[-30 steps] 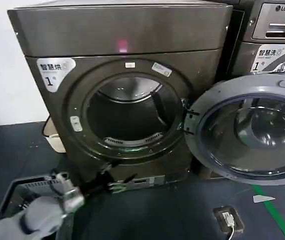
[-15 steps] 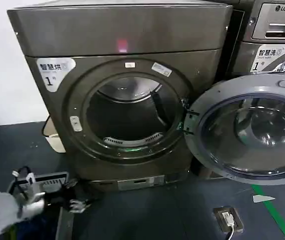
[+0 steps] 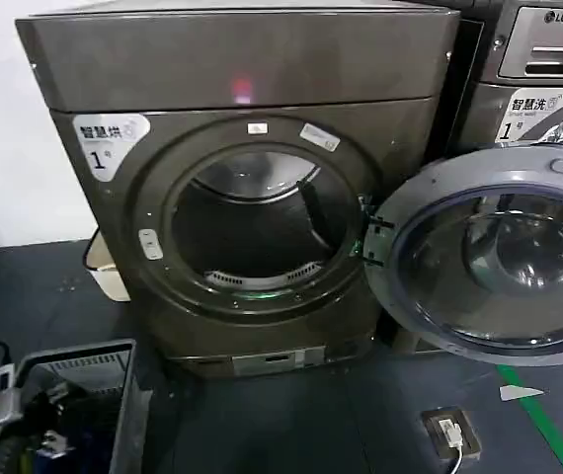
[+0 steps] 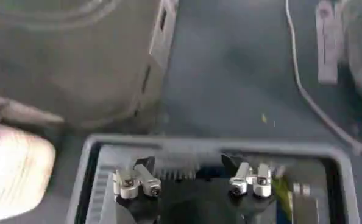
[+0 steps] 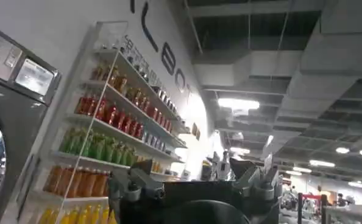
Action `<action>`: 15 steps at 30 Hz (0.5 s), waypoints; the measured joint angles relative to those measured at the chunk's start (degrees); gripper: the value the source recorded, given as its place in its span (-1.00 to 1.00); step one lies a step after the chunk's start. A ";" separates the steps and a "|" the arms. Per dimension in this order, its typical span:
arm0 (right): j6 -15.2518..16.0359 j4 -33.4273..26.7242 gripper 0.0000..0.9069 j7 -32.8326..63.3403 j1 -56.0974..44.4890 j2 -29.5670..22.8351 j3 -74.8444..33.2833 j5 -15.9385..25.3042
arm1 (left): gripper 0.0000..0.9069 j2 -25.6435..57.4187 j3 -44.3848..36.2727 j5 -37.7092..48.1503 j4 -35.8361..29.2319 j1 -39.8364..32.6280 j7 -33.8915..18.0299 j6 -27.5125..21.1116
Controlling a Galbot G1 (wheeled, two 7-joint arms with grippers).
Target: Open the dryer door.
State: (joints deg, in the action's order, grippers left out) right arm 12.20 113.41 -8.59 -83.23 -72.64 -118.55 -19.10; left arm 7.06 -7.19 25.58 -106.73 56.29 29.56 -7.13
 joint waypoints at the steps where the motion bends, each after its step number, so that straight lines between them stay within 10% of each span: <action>1: -0.07 -0.12 1.00 0.00 0.00 0.00 0.00 0.00 | 1.00 0.38 -0.01 -0.12 0.32 0.49 0.21 0.04; 15: -0.45 -0.72 1.00 0.00 0.20 -0.51 0.16 -0.02 | 1.00 1.55 -0.52 -5.06 4.51 2.69 1.30 0.23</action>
State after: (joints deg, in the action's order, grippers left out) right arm 11.75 112.69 -8.59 -83.02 -73.15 -118.38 -19.12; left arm 8.61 -7.72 20.52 -102.22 58.98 30.86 -6.90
